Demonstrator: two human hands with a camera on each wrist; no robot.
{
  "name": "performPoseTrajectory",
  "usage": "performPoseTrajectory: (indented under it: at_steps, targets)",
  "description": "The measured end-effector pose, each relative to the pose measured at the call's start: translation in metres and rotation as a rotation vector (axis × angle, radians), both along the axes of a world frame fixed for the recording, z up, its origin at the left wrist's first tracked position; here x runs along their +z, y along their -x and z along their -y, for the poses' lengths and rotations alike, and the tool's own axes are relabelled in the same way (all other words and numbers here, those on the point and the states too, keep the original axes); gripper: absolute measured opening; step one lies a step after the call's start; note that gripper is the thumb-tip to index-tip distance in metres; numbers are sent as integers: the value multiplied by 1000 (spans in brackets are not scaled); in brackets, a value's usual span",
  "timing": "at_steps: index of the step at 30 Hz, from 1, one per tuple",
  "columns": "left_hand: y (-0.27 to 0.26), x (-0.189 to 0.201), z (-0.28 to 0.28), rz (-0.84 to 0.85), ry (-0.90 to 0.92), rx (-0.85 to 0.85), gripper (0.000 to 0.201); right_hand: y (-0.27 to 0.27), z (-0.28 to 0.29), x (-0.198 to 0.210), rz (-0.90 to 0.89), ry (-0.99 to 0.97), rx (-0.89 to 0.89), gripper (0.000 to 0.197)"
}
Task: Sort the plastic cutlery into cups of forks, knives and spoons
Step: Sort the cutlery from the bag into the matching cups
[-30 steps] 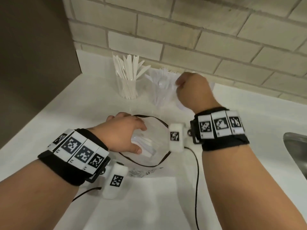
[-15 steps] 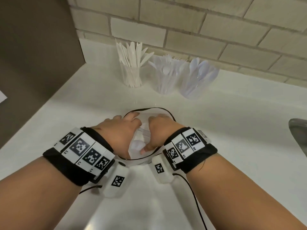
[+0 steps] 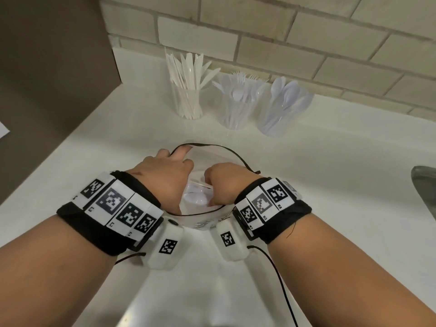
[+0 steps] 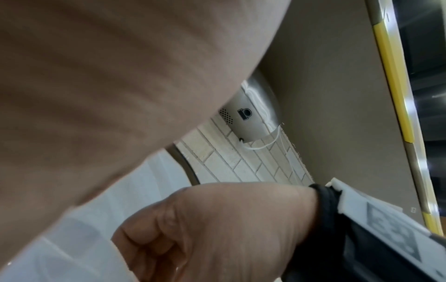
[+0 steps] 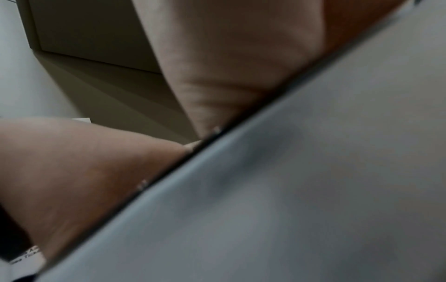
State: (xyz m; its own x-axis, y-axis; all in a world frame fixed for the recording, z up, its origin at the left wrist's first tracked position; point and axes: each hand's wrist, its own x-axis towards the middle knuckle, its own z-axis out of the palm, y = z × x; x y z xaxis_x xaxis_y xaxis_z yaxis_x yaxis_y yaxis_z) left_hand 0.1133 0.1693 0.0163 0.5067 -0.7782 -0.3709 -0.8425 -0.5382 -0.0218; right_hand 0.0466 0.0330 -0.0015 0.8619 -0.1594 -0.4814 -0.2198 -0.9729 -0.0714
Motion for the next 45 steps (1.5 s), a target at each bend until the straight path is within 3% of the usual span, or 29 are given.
performPoseTrajectory:
  at_steps: [3,9,11,13,15,18,20,22,24,28,32,39,42,45]
  targets:
    - [4,6,-1,-11,-43,-19,74,3,2,0,-7,-58,-5,41]
    - [9,11,-3,16,-137,-4,56,3,-2,-6,72,-42,-30,19]
    - [2,6,-5,43,-224,54,66,3,-2,-7,96,-48,-25,18]
    - [-5,0,-7,52,-274,148,91,3,-1,-8,98,-61,-22,19]
    - [-10,-8,-8,18,-278,207,95,2,1,-8,94,-67,-42,13]
    - [-3,-7,-8,-100,-271,103,65,-2,3,-6,70,-48,-60,16]
    - [1,-4,-6,-149,-272,17,63,-5,5,-3,55,-32,-50,23]
    - [2,-3,-5,-141,-282,18,51,-6,6,0,61,-39,-48,23]
    - [1,-1,-3,-132,-230,100,20,-5,8,4,68,-86,-51,21]
    - [-7,0,0,-175,31,212,23,-1,8,9,21,-225,-25,30]
    - [-7,0,1,-231,185,116,29,1,3,3,-10,-121,-28,34]
    - [-14,16,-8,-159,17,31,15,2,0,3,47,-84,8,24]
    - [-9,17,-4,-133,26,37,20,4,-4,1,1,-67,66,29]
    - [-8,13,-5,-139,4,35,12,5,-3,-2,24,-18,94,22]
